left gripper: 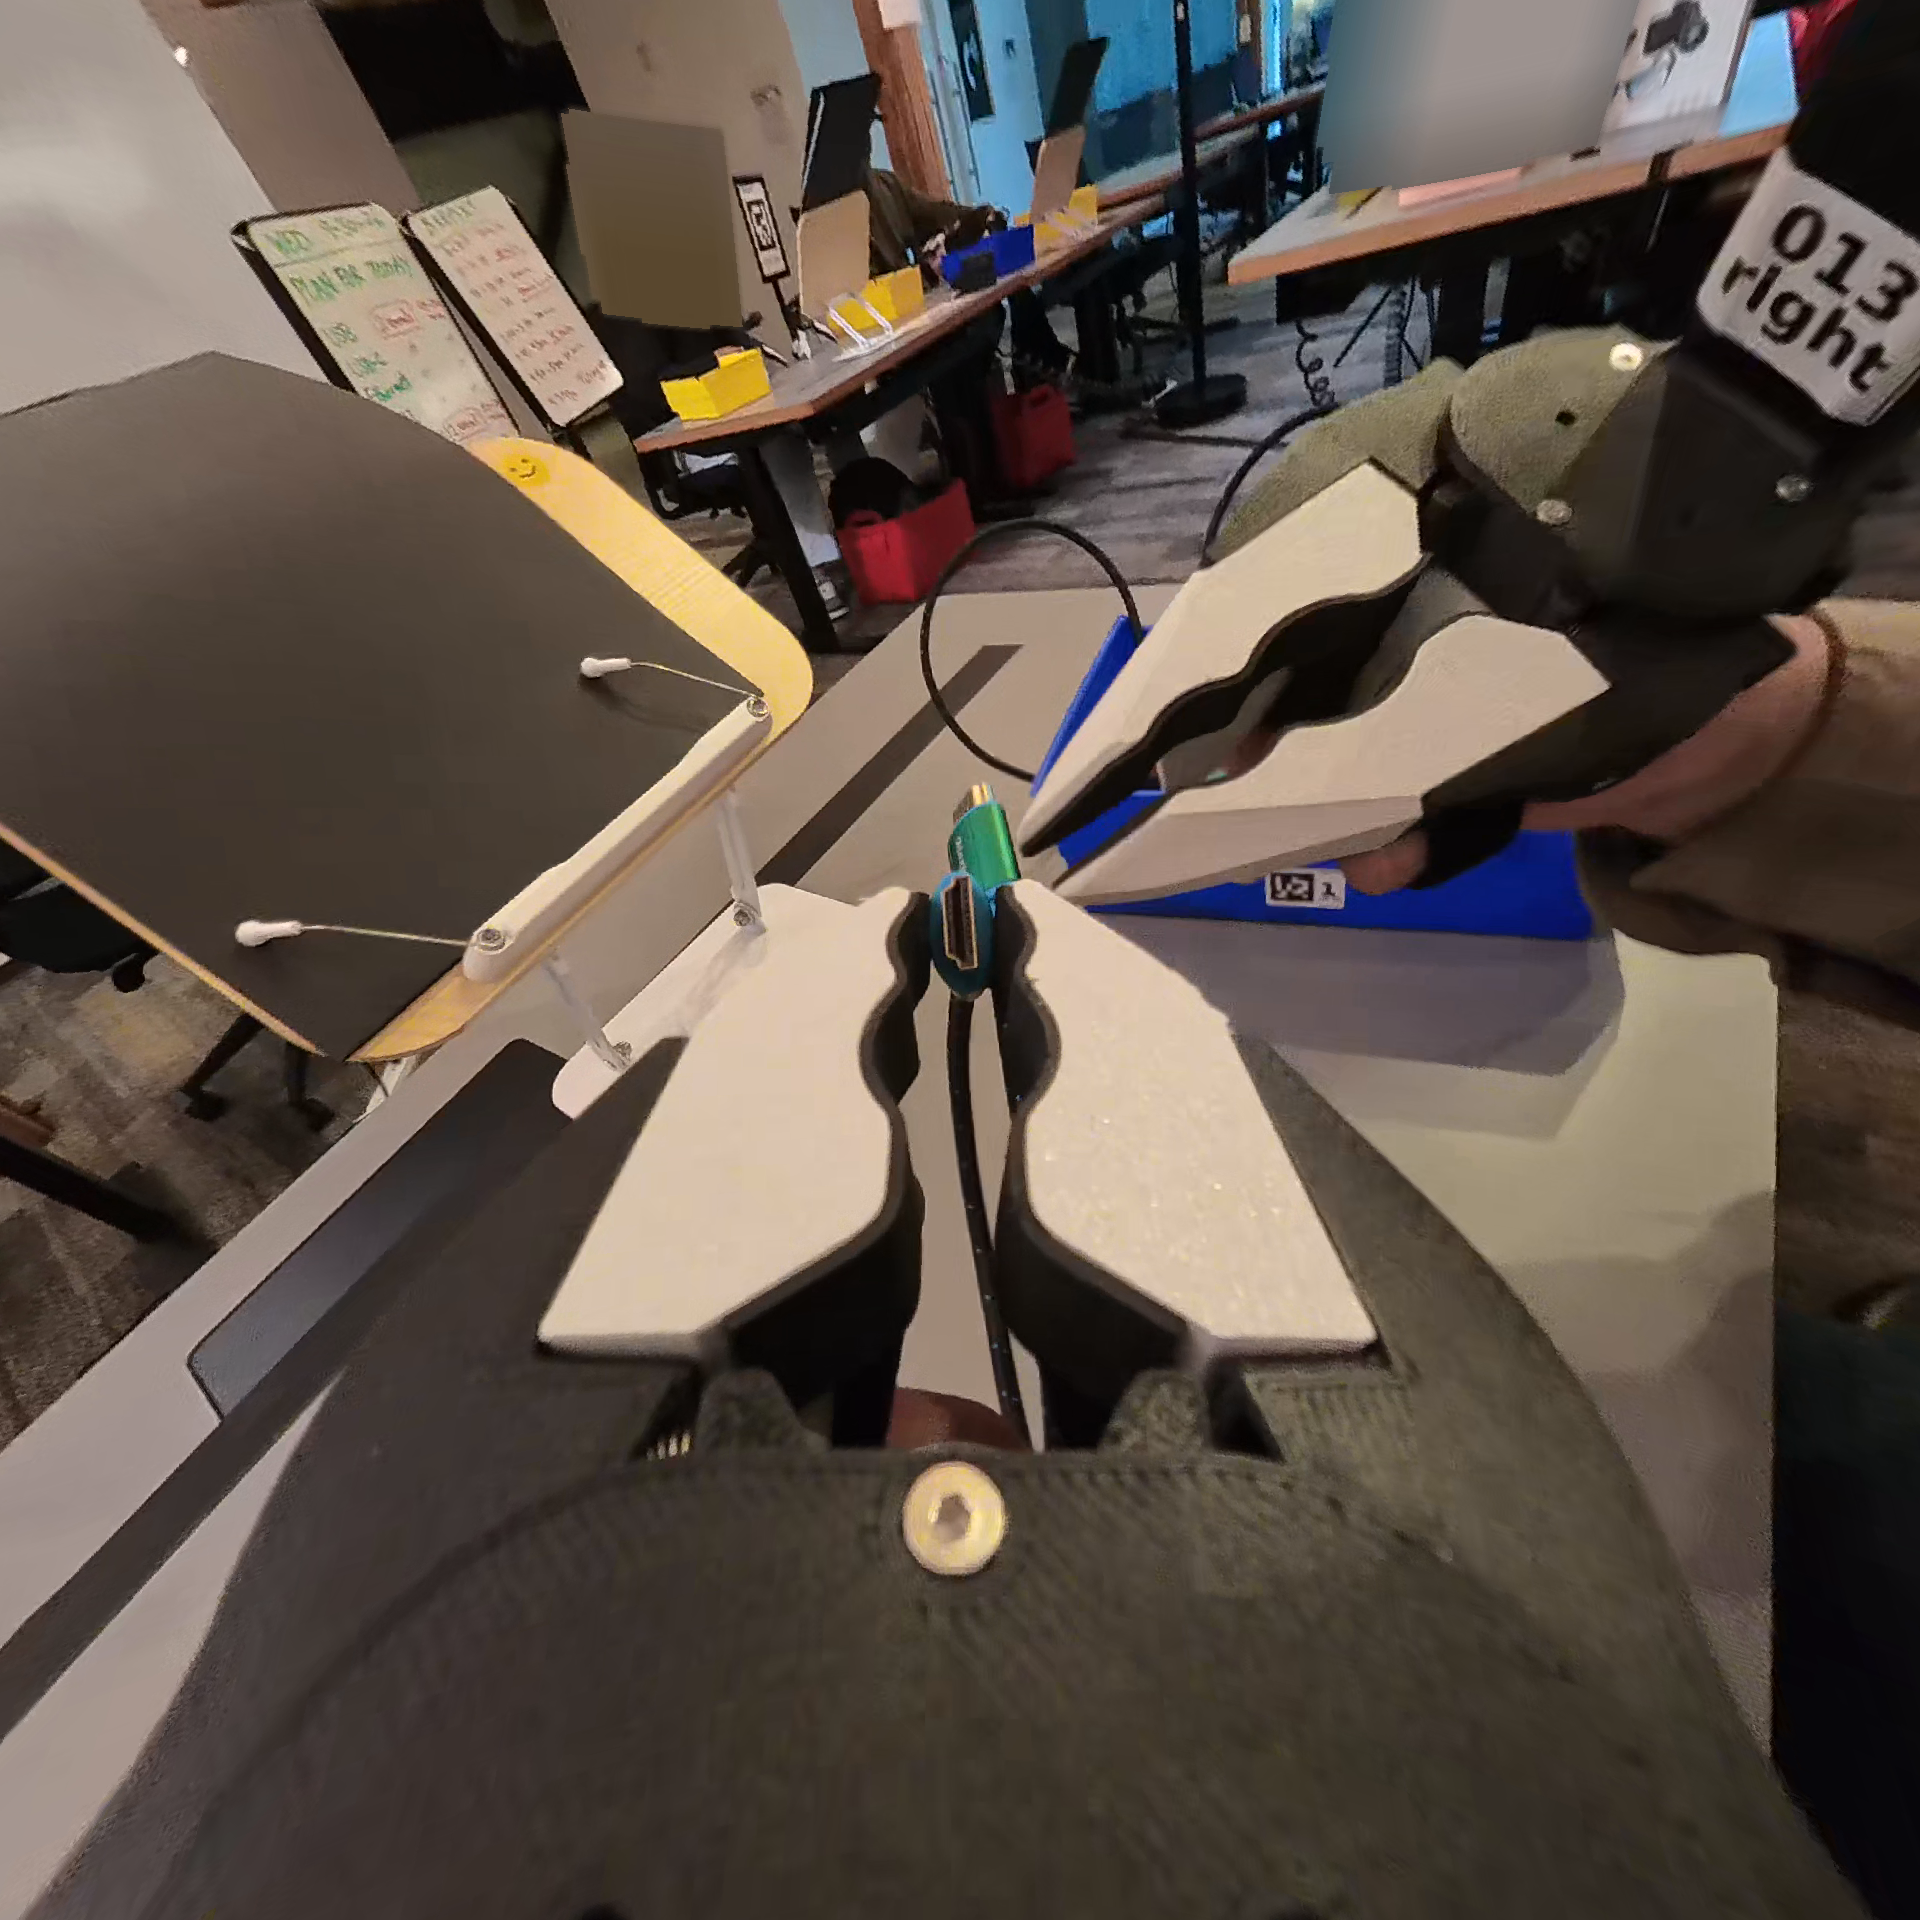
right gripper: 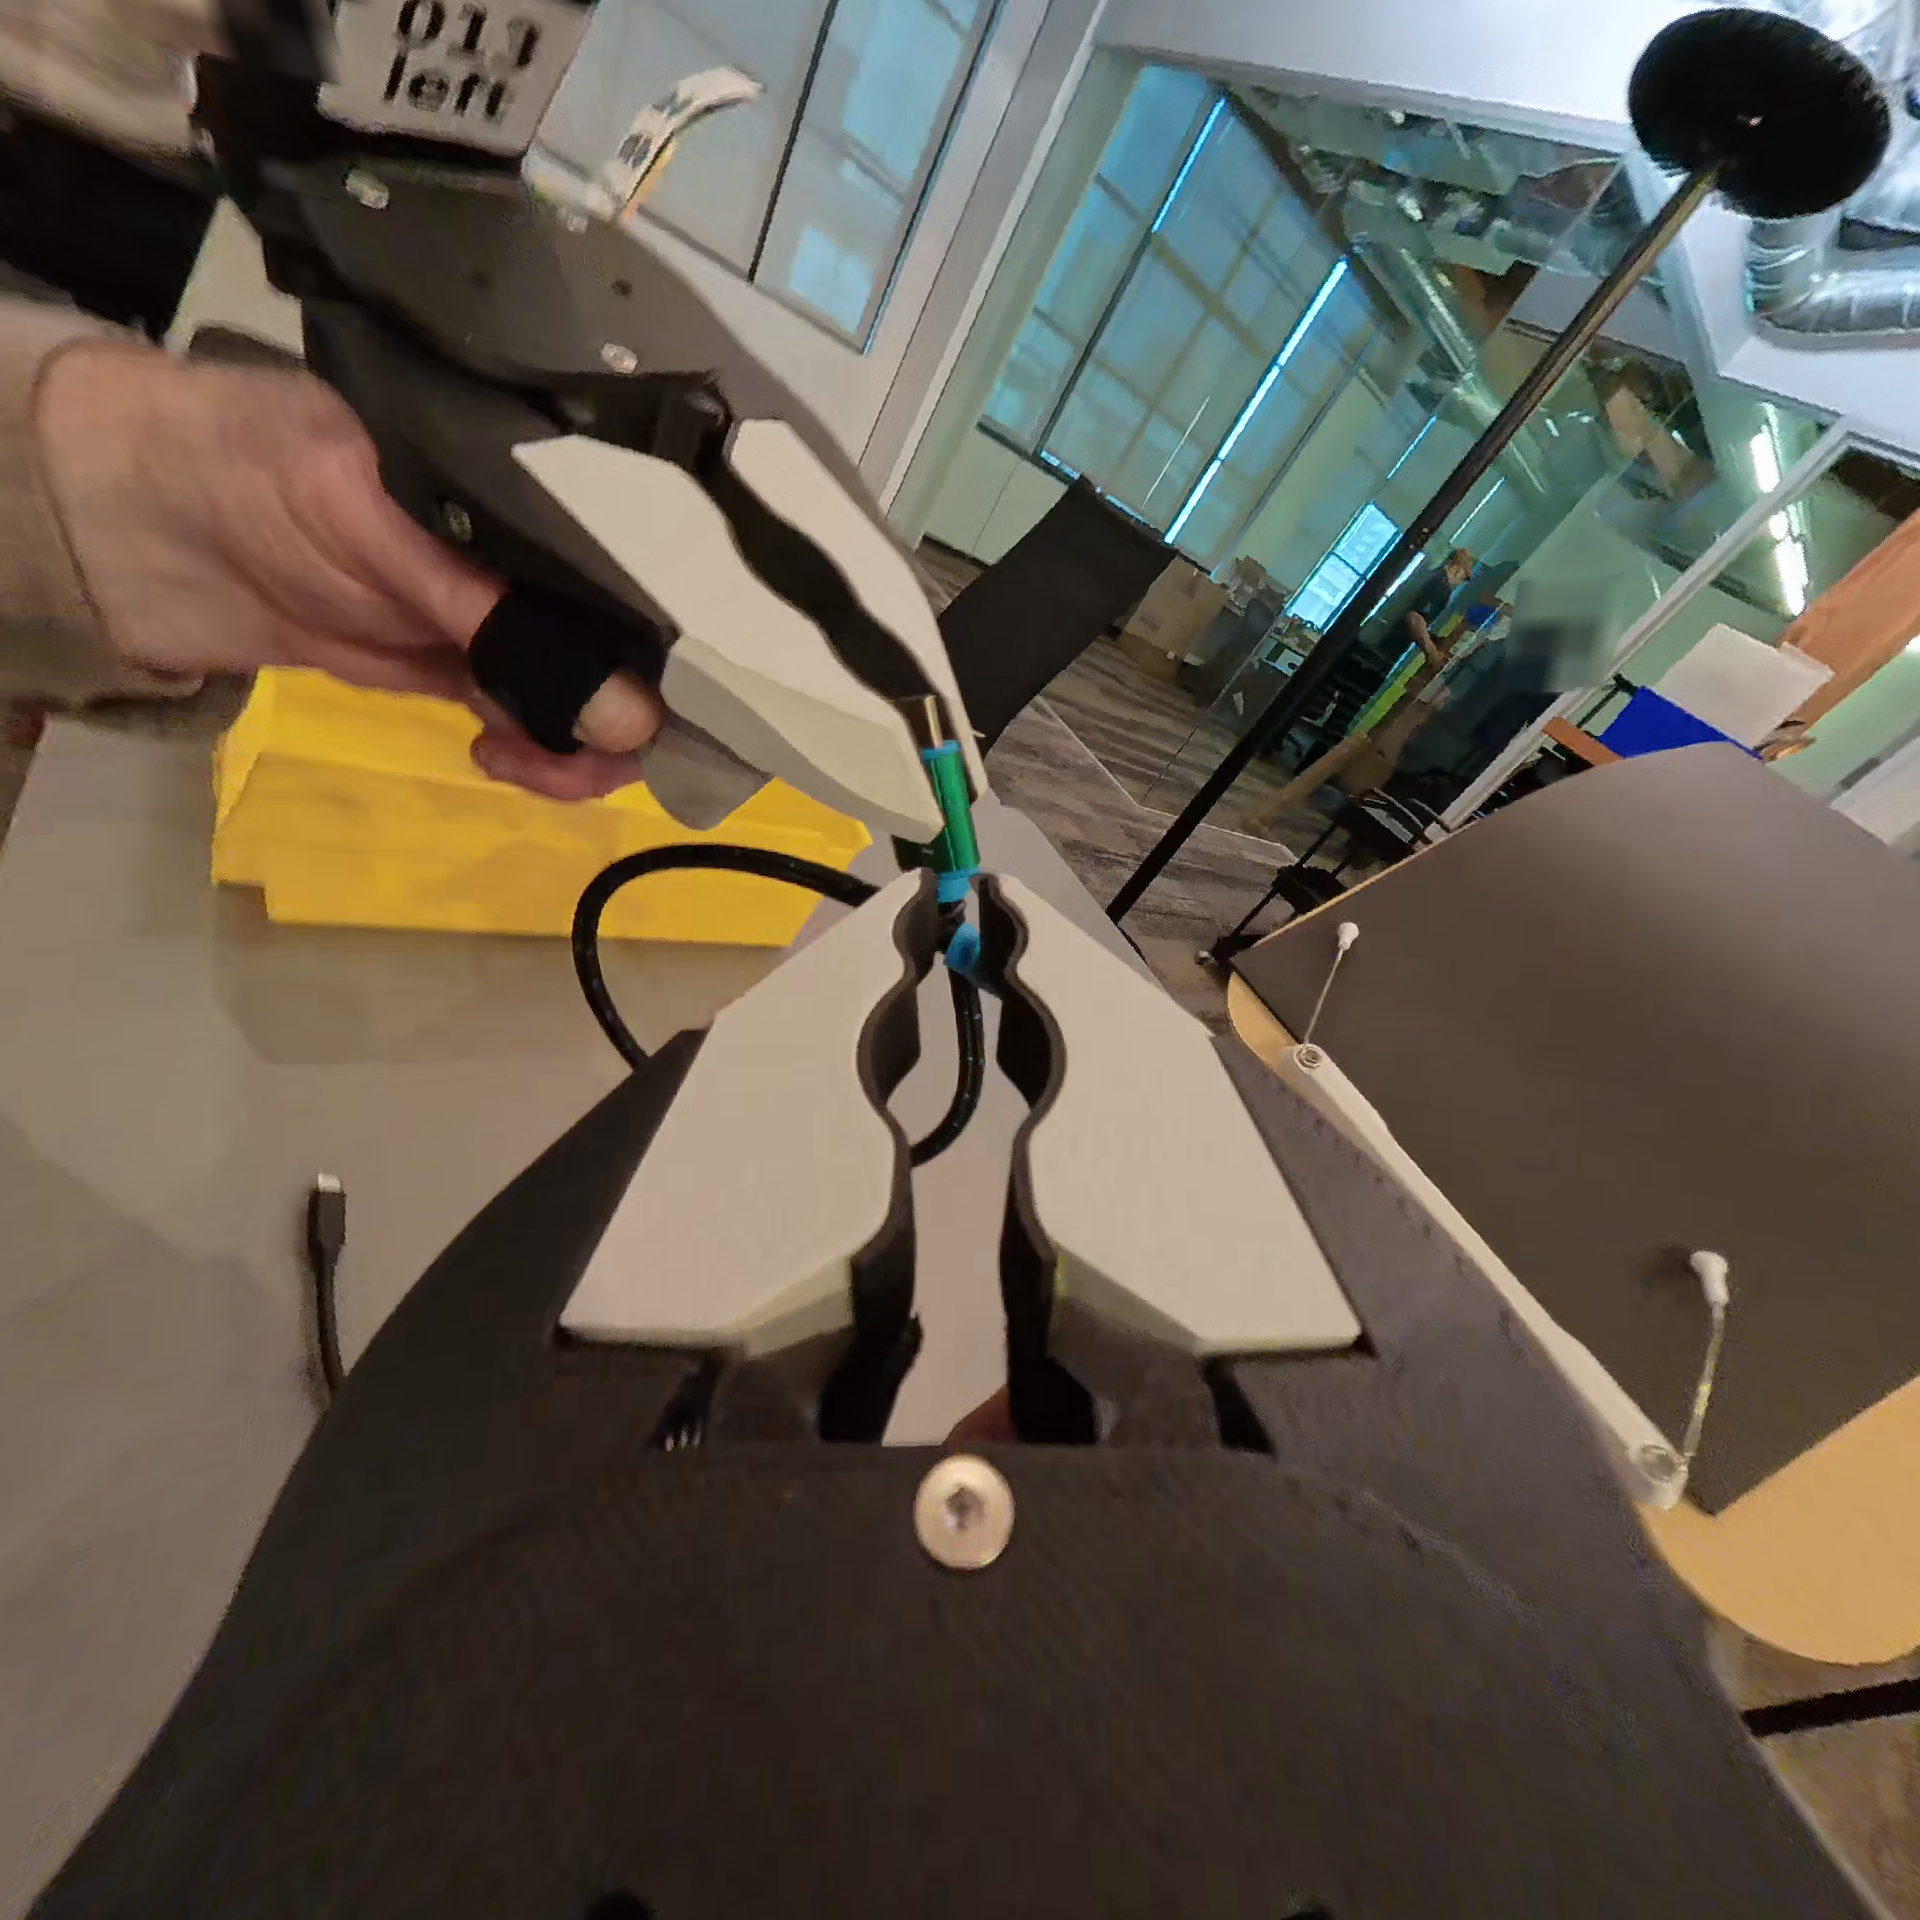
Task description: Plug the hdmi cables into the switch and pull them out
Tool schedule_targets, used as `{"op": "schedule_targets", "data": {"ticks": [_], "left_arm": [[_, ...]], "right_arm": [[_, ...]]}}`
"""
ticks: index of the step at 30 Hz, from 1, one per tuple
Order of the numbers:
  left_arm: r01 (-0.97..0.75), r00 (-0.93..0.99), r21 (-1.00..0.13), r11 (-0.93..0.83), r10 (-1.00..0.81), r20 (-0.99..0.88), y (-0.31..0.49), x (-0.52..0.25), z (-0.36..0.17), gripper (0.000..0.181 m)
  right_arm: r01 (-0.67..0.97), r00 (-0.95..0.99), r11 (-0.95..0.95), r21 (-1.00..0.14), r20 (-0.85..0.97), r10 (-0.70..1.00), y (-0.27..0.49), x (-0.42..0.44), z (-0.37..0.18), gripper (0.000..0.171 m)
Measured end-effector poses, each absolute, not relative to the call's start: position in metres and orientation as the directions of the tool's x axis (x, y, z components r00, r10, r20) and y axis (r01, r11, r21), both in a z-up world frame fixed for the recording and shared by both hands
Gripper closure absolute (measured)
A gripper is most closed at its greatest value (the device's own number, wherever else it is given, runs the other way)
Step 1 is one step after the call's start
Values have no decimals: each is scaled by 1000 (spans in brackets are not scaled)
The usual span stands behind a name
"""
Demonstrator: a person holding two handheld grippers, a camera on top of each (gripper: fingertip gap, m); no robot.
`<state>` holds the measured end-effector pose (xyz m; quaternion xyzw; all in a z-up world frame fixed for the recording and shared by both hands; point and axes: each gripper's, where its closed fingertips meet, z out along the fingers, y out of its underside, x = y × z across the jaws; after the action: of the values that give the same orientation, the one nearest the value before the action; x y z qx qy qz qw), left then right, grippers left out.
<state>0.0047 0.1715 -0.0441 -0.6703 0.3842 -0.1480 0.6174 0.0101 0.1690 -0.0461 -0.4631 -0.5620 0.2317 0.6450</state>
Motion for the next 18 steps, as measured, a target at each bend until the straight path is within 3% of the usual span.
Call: {"op": "schedule_targets", "data": {"ticks": [11,18], "left_arm": [[-393,613,-919,27,-737,-284,165,13,-53,170],[-385,615,-923,12,-743,-266,166,12,-55,170]], "right_arm": [[517,59,742,-427,882,467,166,18,-71,161],[537,45,776,-331,930,365,165,16,-69,165]]}}
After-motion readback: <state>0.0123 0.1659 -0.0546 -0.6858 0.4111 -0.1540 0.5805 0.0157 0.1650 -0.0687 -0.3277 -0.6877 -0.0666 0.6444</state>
